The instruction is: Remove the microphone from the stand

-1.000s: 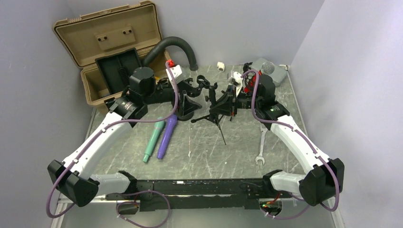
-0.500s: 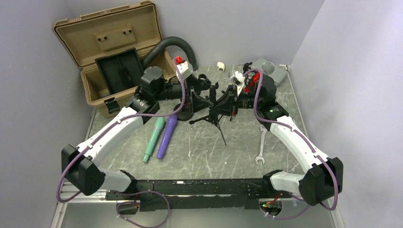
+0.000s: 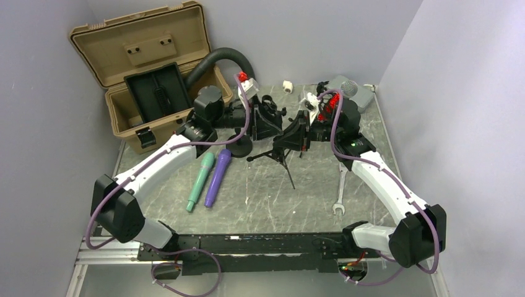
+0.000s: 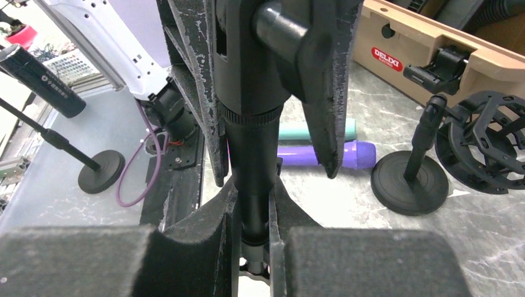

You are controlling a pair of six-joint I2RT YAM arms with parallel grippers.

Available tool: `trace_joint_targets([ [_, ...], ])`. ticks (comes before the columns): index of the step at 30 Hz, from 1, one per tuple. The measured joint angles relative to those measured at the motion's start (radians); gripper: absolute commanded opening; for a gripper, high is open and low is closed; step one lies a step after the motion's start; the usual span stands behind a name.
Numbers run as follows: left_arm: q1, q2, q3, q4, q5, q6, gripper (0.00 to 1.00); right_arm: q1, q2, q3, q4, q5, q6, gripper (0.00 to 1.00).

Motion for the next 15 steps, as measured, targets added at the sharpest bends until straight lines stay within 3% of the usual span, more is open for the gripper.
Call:
trace_joint_targets([
  [3,-0.003,0.021,0.011,0.038,0.037,-0.042,0.22,-0.005,0.001,0.000,0.000,0.006,0.003,0.00],
  [5,-0.004,0.032,0.013,0.065,0.053,-0.069,0.02,-0.010,0.002,0.000,0.005,0.011,0.002,0.00],
  [9,-0.002,0.048,0.016,0.098,0.074,-0.097,0.00,-0.013,0.002,0.000,0.004,0.026,-0.004,0.05],
  [10,-0.002,0.051,0.016,0.101,0.078,-0.097,0.00,-0.013,0.002,0.000,0.000,0.027,-0.005,0.11],
  [13,0.000,0.054,0.017,0.100,0.077,-0.090,0.00,-0.013,0.002,0.000,-0.007,0.035,-0.009,0.67],
  [15,0.002,0.059,0.024,0.086,0.076,-0.079,0.00,-0.013,0.001,0.000,-0.013,0.053,-0.015,0.88],
])
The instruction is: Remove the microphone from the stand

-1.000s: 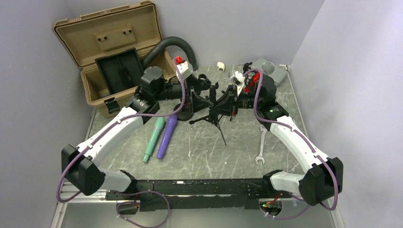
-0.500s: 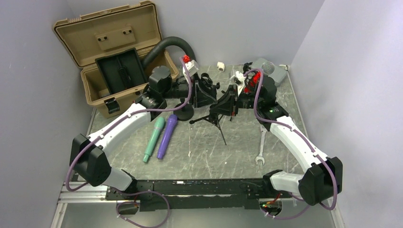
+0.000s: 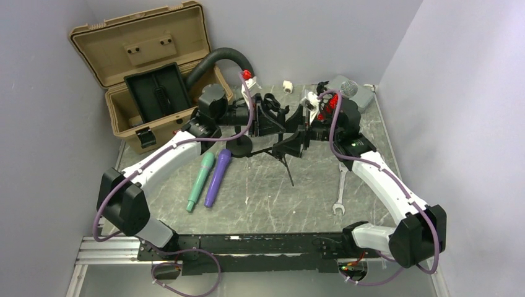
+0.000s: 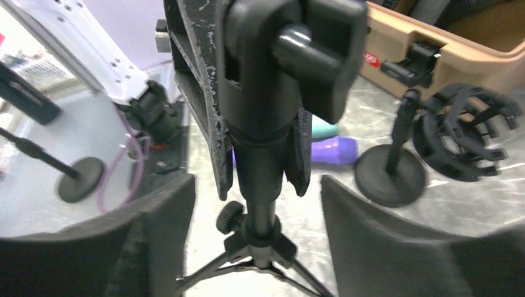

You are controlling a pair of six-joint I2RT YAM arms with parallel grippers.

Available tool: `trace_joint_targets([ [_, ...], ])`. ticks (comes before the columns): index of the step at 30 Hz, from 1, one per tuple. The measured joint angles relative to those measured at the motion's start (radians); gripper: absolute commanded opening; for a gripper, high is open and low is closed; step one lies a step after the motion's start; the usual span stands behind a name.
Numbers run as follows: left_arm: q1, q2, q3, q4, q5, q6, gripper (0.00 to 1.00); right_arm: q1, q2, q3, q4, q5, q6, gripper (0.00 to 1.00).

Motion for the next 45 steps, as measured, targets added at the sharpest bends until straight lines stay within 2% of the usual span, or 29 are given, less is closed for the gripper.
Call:
trace_joint_targets([
  [2,0.006,0.011,0.013,-0.025,-0.002,0.014,0.00,0.000,-0.003,-0.001,-0.013,0.024,-0.018,0.99],
  [3,0.008,0.018,0.023,-0.039,-0.003,0.026,0.00,-0.002,-0.006,-0.001,-0.019,0.031,-0.024,1.00],
  [10,0.054,0.113,0.087,-0.048,-0.013,0.132,0.00,-0.047,-0.055,-0.001,-0.100,0.097,-0.098,1.00],
  [19,0.106,0.349,0.085,0.150,-0.019,0.118,0.00,-0.104,-0.129,-0.006,-0.211,0.122,-0.196,1.00],
  [27,0.100,0.461,0.092,0.314,-0.051,0.113,0.00,-0.117,-0.135,-0.018,-0.238,0.121,-0.218,1.00],
  [35,0.090,0.596,0.188,0.335,-0.108,0.138,0.00,-0.125,-0.137,-0.018,-0.304,0.121,-0.262,1.00],
  [45,0.072,0.628,0.218,0.312,-0.150,0.168,0.00,-0.129,-0.152,-0.018,-0.343,0.121,-0.287,1.00],
])
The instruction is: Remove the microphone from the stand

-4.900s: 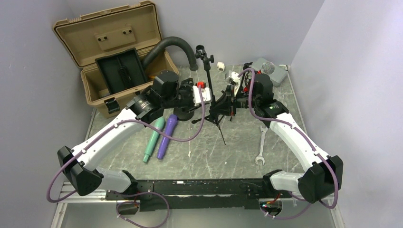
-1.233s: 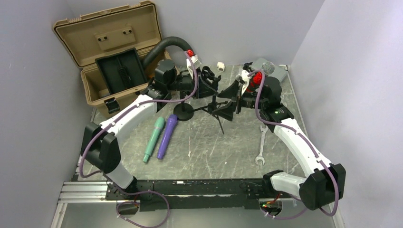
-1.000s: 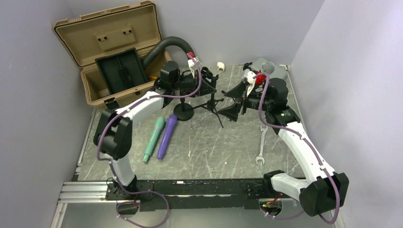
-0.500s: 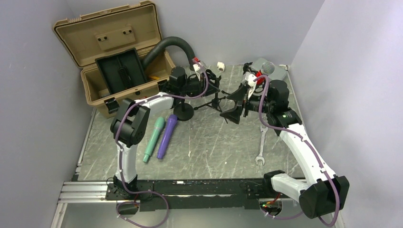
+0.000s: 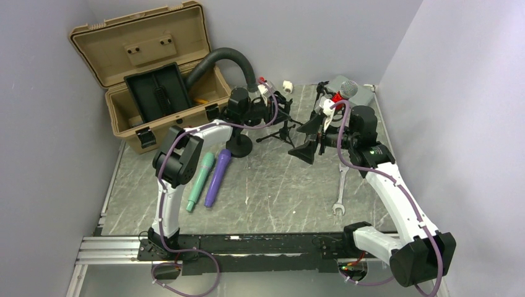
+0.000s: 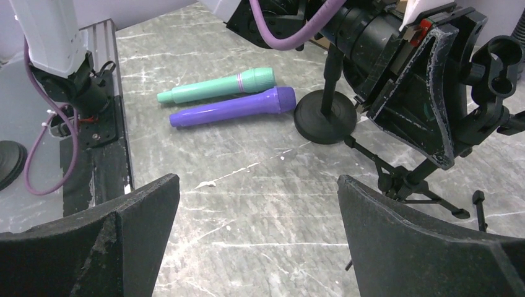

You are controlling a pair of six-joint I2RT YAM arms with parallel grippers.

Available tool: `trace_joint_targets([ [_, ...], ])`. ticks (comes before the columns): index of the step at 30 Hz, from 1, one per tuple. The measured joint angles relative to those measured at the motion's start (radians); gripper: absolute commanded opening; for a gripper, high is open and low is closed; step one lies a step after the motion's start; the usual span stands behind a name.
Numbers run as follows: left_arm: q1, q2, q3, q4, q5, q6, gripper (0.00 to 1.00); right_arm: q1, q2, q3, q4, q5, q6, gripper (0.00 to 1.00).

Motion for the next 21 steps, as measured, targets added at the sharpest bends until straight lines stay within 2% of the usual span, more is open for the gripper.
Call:
trace_joint_targets([
  [21,-0.009,-0.008,-0.033,0.039,-0.009,0.068,0.00,-0.015,-0.024,0.000,0.002,0.002,-0.002,1.00],
])
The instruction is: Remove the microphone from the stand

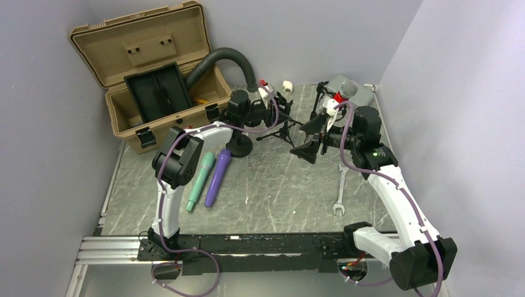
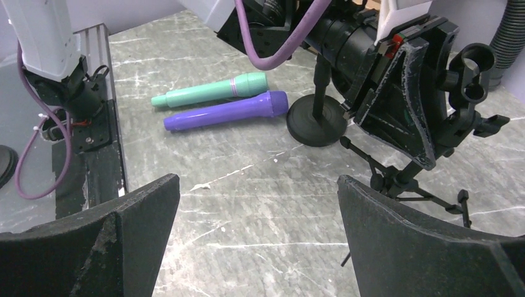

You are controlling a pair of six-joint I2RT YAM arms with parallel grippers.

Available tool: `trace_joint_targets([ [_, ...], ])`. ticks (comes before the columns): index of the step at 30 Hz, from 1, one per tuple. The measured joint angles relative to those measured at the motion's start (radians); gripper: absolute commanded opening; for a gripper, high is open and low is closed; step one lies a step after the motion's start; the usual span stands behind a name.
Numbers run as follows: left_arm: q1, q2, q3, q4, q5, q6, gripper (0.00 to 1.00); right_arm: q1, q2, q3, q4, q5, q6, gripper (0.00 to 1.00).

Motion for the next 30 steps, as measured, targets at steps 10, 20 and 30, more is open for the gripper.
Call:
trace_joint_targets([
  [10,-0.011,-0.037,-0.051,-0.005,-0.001,0.069,0.00,-0.016,-0.016,-0.003,0.009,0.006,0.003,1.00],
  [20,-0.031,-0.054,-0.052,-0.149,-0.010,0.147,0.06,-0.020,-0.016,-0.015,0.021,0.005,0.013,1.00],
  [30,-0.044,-0.056,-0.070,-0.169,-0.027,0.208,0.11,-0.030,-0.017,-0.015,0.023,0.029,0.021,1.00],
])
